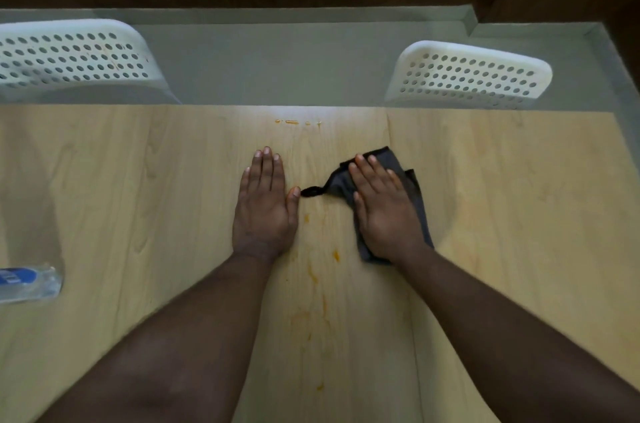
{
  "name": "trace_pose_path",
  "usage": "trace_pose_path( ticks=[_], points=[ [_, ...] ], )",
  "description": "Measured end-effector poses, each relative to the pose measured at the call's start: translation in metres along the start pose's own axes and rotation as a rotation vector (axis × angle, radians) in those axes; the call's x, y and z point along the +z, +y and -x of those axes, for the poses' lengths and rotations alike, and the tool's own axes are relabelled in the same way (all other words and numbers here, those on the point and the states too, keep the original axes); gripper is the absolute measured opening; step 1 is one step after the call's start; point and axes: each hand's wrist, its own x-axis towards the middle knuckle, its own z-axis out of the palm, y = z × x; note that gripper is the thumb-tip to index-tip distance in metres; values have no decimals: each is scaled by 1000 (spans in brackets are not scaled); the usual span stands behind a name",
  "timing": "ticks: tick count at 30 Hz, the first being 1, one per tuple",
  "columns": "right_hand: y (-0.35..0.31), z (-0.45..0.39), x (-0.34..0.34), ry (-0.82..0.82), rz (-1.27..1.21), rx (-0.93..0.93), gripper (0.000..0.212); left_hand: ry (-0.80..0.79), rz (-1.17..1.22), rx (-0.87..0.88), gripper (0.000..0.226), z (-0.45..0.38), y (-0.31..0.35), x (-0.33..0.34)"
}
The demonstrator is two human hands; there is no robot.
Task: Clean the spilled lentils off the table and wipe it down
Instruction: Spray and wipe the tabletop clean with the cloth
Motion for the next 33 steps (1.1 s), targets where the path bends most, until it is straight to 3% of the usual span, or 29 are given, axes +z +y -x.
trace_pose_path(
  ticks=[4,8,16,24,27,33],
  points=[
    [-4,-75,0,75,32,153,56,1,-3,-1,73,-1,0,0],
    [-27,-93,9,70,23,120,57,12,8,4,72,-1,-1,2],
    [-54,80,28,22,2,19,56,20,67,21,71,2,-1,-6],
    [-43,16,25,106,12,251,56,7,102,90,70,17,-8,-6],
    [-64,41,33,66,-6,163,57,-17,87,133,71,27,-17,-4],
    [-83,186,39,-22,3,15,56,-43,72,153,72,99,-35,-9]
  ],
)
